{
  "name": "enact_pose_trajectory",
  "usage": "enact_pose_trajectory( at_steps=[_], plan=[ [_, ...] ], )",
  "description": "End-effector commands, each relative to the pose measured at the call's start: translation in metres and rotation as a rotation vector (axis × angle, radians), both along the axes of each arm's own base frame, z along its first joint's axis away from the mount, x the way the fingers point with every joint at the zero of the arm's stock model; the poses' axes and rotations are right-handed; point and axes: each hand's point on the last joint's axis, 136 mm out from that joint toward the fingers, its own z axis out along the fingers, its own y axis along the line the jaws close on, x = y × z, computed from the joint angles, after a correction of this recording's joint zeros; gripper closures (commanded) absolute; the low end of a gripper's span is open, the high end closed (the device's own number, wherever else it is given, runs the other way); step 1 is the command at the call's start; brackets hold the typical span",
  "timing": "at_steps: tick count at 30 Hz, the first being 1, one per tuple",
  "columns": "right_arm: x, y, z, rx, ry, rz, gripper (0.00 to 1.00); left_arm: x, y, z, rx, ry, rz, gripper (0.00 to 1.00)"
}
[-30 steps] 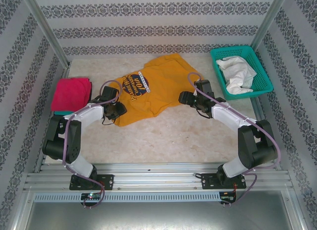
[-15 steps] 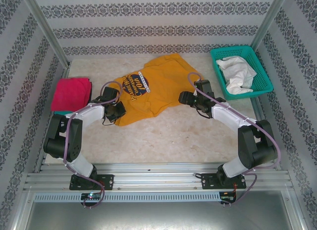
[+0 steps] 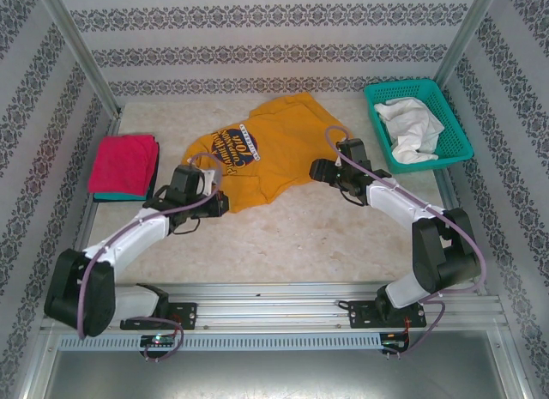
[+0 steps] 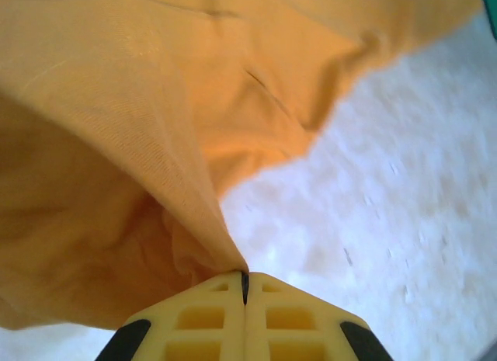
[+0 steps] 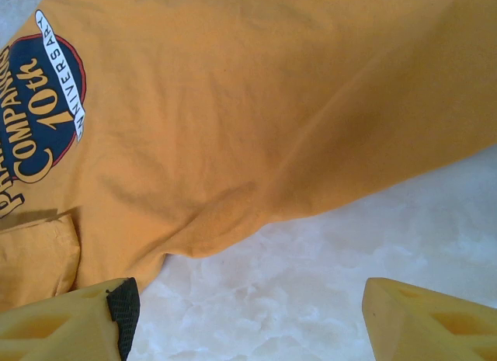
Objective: Fold and stack the t-shirts
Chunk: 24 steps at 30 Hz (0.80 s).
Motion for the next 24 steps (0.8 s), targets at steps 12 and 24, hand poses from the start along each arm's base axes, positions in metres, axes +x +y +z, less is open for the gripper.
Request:
enact_pose_trajectory(
  at_steps=[12,24],
  plan=[
    [0.014,0.067,0.011,-0.016,-0.055,0.217,0.21,-0.039,0.032,0.001,0.065,-0.065,0.159,0.0],
    [-0.006,0.231,-0.02,-0.202,-0.064,0.646,0.23,-0.047,0.136,-0.026,-0.037,0.161,0.811,0.0]
  ],
)
